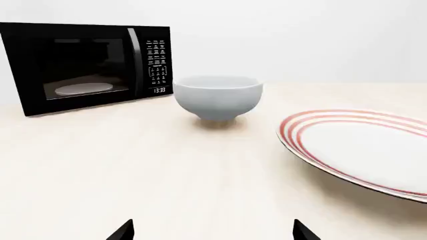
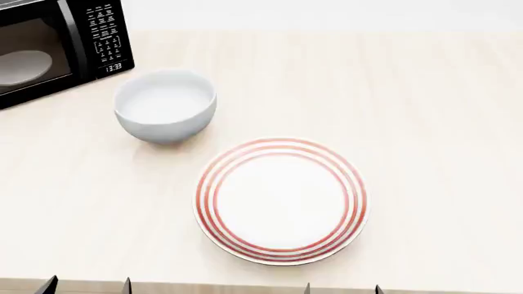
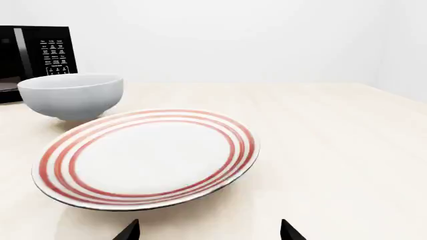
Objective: Open the microwave.
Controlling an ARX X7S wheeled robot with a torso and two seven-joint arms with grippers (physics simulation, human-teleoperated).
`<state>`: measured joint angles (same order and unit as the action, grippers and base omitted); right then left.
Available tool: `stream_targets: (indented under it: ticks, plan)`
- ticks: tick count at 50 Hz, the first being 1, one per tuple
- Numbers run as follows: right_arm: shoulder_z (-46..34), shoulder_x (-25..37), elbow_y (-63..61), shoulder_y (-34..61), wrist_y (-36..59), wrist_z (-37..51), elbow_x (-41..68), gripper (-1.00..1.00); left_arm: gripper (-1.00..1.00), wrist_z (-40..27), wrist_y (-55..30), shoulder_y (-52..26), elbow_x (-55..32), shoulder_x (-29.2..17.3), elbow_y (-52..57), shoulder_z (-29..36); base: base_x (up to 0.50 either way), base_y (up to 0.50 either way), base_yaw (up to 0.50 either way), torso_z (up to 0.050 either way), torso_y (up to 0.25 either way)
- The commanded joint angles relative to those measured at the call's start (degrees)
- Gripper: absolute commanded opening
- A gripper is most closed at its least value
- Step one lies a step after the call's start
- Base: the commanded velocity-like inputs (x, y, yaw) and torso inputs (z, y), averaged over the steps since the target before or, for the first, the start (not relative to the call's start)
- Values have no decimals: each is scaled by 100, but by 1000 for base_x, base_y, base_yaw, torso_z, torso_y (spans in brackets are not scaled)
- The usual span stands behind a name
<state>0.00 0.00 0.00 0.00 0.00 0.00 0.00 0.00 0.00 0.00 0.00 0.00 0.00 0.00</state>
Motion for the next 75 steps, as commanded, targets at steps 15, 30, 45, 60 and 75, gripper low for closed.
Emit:
stream_targets:
  ticks: [15,30,45,60,75]
  plan:
    - [-403,312,49,-14,-87,396,197,100,100,-314,22,13,-274,-308,15,378,48,205,0,0,0]
    - [-546,436,4,-29,-75,522,324,100,100,-453,28,25,-389,-434,39,524,133,491,0,0,0]
    - [-654,528,36,2,-86,623,431,100,100,-562,26,6,-494,-524,20,627,132,493,0,0,0]
    - [-811,641,7,6,-92,629,551,100,100,-656,33,4,-581,-624,39,746,157,490,0,0,0]
    - [-883,719,2,8,-144,666,671,100,100,-740,66,2,-617,-701,33,857,358,442,0,0,0]
